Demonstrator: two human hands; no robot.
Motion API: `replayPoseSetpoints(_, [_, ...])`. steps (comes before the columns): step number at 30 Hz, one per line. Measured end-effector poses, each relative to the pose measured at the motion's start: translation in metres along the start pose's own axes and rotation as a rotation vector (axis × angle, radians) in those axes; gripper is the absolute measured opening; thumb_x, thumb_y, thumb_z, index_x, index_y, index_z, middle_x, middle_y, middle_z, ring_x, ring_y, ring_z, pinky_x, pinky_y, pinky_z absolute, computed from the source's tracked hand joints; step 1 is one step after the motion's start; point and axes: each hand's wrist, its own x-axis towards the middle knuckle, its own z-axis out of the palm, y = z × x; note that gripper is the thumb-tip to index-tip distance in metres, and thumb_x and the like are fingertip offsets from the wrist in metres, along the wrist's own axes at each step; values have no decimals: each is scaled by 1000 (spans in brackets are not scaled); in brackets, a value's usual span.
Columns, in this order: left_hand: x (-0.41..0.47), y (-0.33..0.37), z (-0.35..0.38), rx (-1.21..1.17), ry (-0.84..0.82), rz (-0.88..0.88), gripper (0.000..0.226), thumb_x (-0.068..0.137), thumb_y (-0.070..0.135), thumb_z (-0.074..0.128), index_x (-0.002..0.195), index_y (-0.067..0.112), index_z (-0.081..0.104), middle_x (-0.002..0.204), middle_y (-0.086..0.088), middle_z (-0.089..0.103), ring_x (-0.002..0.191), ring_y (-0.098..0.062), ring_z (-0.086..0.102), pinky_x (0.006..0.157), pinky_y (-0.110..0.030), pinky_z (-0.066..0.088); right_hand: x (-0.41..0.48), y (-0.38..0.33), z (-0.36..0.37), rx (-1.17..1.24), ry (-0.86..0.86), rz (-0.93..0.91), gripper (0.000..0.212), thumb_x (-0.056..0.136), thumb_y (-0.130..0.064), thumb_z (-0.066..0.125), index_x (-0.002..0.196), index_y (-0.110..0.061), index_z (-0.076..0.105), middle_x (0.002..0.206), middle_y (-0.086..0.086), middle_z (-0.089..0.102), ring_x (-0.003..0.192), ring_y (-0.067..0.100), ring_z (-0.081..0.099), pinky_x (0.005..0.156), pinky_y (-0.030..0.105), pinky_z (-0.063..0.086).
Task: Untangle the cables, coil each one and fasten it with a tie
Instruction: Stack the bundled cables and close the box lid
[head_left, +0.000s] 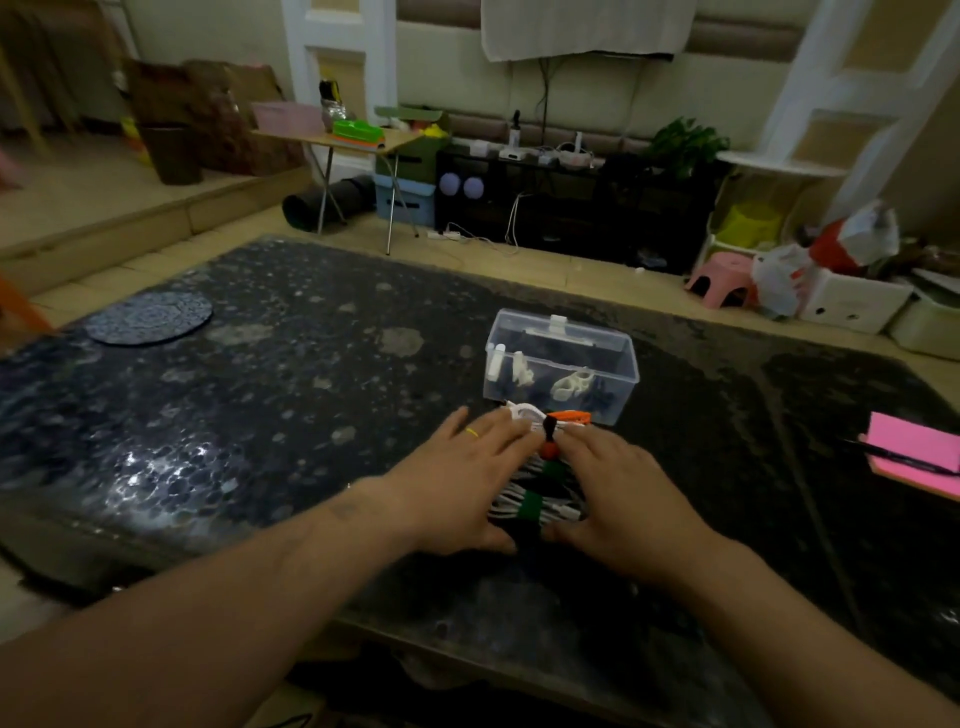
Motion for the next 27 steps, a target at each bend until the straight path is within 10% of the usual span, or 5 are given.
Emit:
replayPoseSetpoints(5, [8,12,8,41,114,21,88,83,64,72,152,24,35,154,1,40,145,-22,39,123,-50,27,0,-2,-9,-32,-13,-52,86,75,-78,62,150,-40,42,151,-15,46,138,11,45,118,40,38])
replayPoseSetpoints(12, [30,3,-2,20,22,41,101,76,74,72,154,18,37,170,-4,19,161,-24,7,131,-52,6,34,2,-22,176,38,20,50,99,-50,56,147,-34,51,160,-7,42,148,11,37,125,41,31])
replayPoseSetpoints(17, [31,-2,-4,-45,26,45,101,72,77,73,149,20,41,166,0,28,157,-19,20,130,-47,4,59,4,-7,223,-55,70,44,102,-42,48,145,-29,54,148,0,57,134,16,52,117,37,40])
replayPoseSetpoints(23, [26,-4,-2,-110,-34,-2,144,71,81,73,164,28,-22,176,0,-12,161,-19,-17,131,-50,-7,53,5,-10,261,-94,56,31,100,-49,45,121,-36,63,116,-12,69,99,6,65,90,33,55])
replayPoseSetpoints(27, [39,-9,-3,-151,-210,-14,149,71,81,75,161,26,-30,174,1,-23,159,-16,-25,131,-49,-9,47,6,-6,271,-115,50,18,99,-48,40,105,-40,54,108,-11,65,93,6,61,88,35,53])
